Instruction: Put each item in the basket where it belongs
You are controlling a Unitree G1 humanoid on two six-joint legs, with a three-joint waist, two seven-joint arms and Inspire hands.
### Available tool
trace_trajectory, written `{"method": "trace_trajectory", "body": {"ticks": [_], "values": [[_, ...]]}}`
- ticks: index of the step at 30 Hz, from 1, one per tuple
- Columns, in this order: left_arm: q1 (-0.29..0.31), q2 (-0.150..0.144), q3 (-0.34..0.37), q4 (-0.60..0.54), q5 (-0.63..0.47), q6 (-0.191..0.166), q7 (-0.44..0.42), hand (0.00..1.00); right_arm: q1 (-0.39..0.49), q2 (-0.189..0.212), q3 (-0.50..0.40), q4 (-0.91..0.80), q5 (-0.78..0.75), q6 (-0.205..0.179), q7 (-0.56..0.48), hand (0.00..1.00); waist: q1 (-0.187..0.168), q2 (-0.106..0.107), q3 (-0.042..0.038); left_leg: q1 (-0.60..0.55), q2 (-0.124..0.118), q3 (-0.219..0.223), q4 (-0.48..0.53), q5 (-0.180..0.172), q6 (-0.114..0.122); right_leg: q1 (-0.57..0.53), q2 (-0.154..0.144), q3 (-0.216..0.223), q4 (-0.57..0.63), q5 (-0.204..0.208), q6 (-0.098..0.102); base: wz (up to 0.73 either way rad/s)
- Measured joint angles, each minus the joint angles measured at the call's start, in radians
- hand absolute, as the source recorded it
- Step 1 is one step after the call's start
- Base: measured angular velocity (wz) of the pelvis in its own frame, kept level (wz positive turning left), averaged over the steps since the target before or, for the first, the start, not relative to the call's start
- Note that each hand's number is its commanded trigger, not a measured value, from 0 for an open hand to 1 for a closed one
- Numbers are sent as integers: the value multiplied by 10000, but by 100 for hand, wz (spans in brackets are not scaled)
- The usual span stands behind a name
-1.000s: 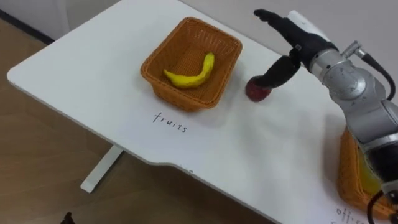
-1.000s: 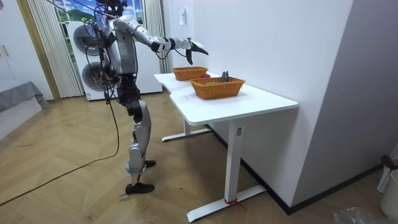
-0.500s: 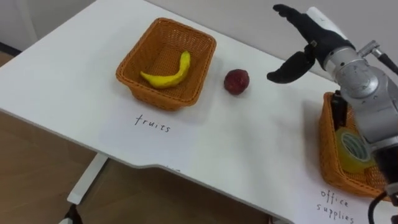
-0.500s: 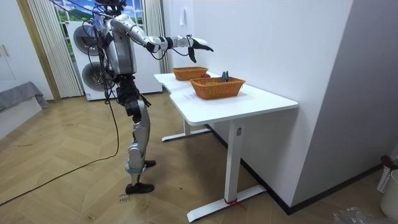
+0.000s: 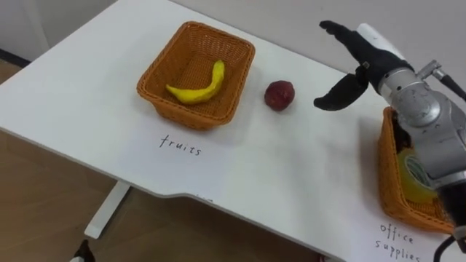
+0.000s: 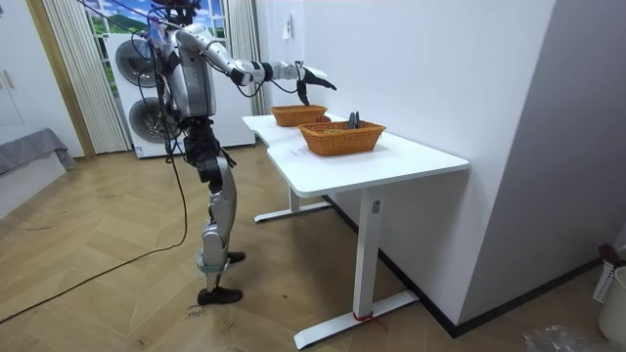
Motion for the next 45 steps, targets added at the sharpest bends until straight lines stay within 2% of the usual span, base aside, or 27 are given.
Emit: {"method": "trace_trajectory", "body": {"ticks": [6,8,9,13,15,22,28,37,45], "values": [[84,57,-330,15,2,-133,159,0,9,63,34,419,62,-27,116,0,235,-36,20,40,0,-7,-129,1,0,38,1,-48,-4,0,0,0],[97,90,-328,14,-6,-194,160,0,9,163,75,666,49,-26,109,0,280,-114,79,38,9,-12,-137,1,0,35,7,-46,-6,0,0,0],[94,126,-318,15,-5,-236,159,0,8,204,192,774,60,-30,105,0,311,-172,136,12,13,-24,-131,0,-2,22,16,-50,-9,0,0,0],[-42,148,-328,17,-12,-321,174,0,-11,209,445,1185,132,-144,94,0,516,-405,232,-204,11,-47,-101,1,-7,-175,19,-76,-15,0,0,2],[-120,146,-372,28,-16,-333,174,0,-15,210,515,1638,315,-143,39,0,625,-470,229,-337,-9,-138,27,-8,2,-241,18,-156,-12,1,-1,11],[-186,249,-425,39,-156,-418,182,0,-203,209,614,2959,555,-178,-659,0,1007,-436,258,-624,-7,-147,39,-9,3,-519,23,-195,-17,1,-1,1],[-300,297,-545,46,-217,-415,188,0,-724,209,777,3634,825,-293,-1460,0,933,-377,297,-1145,-35,-260,195,-4,-2,-913,31,-334,-22,2,-1,5],[-661,277,-548,373,-222,-416,206,0,-1307,333,895,4640,1014,-347,-2361,0,1057,-303,351,-1389,-70,-361,190,1,1,-1143,25,-309,-22,2,-1,3],[-906,261,-537,549,-215,-412,178,0,-1456,361,898,4999,1013,-339,-2549,0,1067,-282,367,-1497,-71,-371,191,1,1,-1230,29,-307,-23,2,-1,0]]}}
